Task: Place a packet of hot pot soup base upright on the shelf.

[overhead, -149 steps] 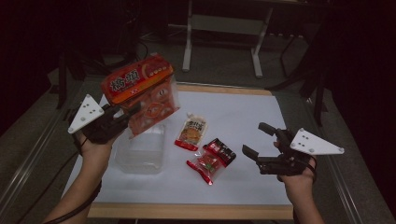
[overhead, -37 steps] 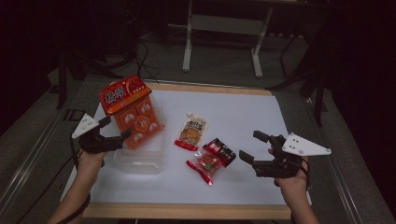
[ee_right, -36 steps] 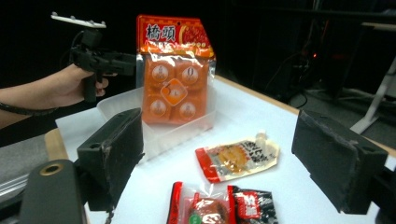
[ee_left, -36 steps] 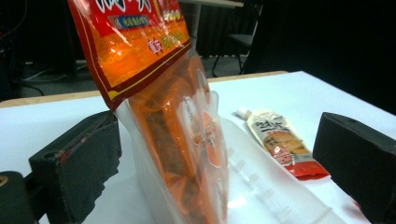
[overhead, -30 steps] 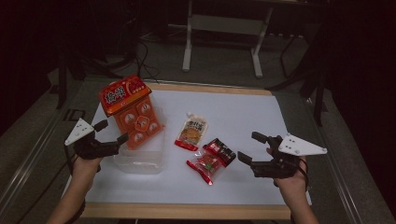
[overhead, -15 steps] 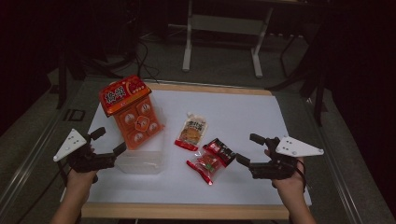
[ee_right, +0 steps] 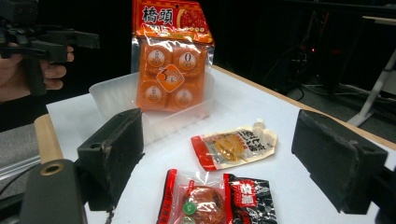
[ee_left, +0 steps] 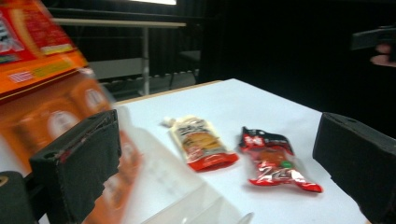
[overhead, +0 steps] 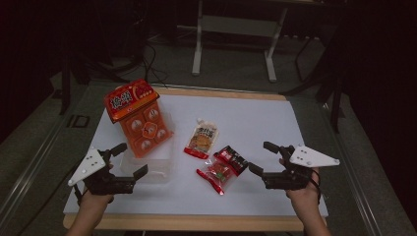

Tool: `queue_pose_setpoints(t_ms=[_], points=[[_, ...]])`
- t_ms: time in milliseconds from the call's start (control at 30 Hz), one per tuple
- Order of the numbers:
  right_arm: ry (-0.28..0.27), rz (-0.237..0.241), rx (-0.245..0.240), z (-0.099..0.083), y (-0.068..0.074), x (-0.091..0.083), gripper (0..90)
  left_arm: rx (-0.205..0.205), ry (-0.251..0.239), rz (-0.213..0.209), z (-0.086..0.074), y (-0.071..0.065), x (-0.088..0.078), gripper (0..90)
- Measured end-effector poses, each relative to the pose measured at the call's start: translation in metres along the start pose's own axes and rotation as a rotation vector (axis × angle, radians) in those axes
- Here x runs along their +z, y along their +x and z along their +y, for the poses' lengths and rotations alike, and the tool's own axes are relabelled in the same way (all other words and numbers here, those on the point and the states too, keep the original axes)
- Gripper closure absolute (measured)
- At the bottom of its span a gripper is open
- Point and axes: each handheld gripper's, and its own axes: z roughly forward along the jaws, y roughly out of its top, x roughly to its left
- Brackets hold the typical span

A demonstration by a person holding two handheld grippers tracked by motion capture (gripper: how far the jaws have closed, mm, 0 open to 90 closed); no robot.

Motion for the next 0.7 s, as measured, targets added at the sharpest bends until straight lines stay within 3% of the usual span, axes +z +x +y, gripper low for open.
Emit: queue_pose_setpoints(t_ms=[167, 300, 400, 633, 700], points=[[0.001, -0.006, -0.009, -0.002, 0.0, 0.002, 16.5, 0.017, 0.027, -0.077, 0.002, -0.019, 0.015, 1.4], [-0.002, -0.006, -0.003, -0.005, 0.0, 0.003, 15.3, 0.025, 0.036, -0.113, 0.002, -0.028, 0.023, 1.4], [-0.003, -0.017, -0.028, -0.006, 0.002, 0.003, 15.2, 0.019, 0.043, -0.13, 0.001, -0.032, 0.027, 1.4], [0.019, -0.02, 0.02, -0.012, 0.001, 0.008, 13.9, 0.054, 0.05, -0.17, -0.003, -0.047, 0.036, 1.4], [0.015, -0.016, 0.034, -0.016, 0.0, 0.009, 13.5, 0.042, 0.061, -0.192, -0.003, -0.049, 0.038, 1.4]])
